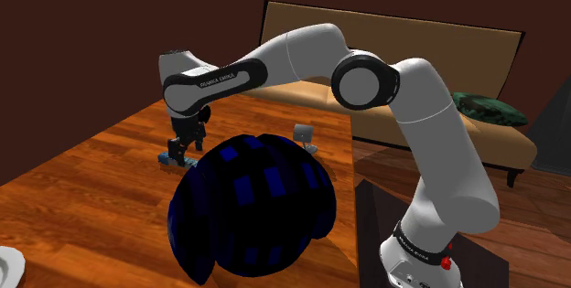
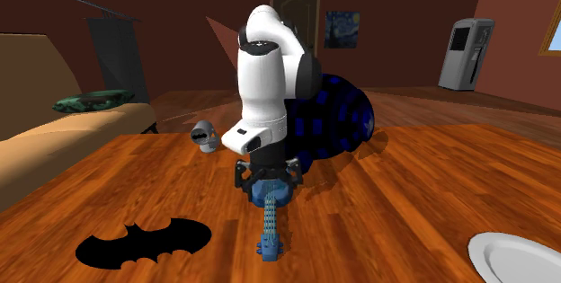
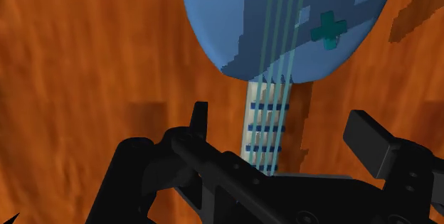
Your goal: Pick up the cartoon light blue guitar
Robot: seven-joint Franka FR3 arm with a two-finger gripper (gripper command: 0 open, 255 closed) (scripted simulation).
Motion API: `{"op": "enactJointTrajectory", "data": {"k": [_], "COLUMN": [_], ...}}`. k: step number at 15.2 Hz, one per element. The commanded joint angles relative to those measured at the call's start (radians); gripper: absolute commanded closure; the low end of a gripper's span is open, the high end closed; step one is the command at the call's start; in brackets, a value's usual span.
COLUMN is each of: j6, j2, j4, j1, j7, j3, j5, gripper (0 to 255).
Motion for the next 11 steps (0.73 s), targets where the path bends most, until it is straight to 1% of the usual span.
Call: {"op": "enactJointTrajectory", "data": {"k": [1, 6, 7, 11], "j6": [0.02, 0.055, 0.052, 0.053], "j2": [0.013, 0.033, 0.037, 0.034], "j4": [-0.006, -0.021, -0.014, -0.018], "j1": [0.0, 0.001, 0.002, 0.001], "j7": [-0.001, -0.001, 0.0, 0.0], "j3": [-0.001, -0.003, -0.003, -0.003], "j5": [-0.002, -0.004, -0.005, -0.004], "gripper": [0, 0, 255, 255]}}
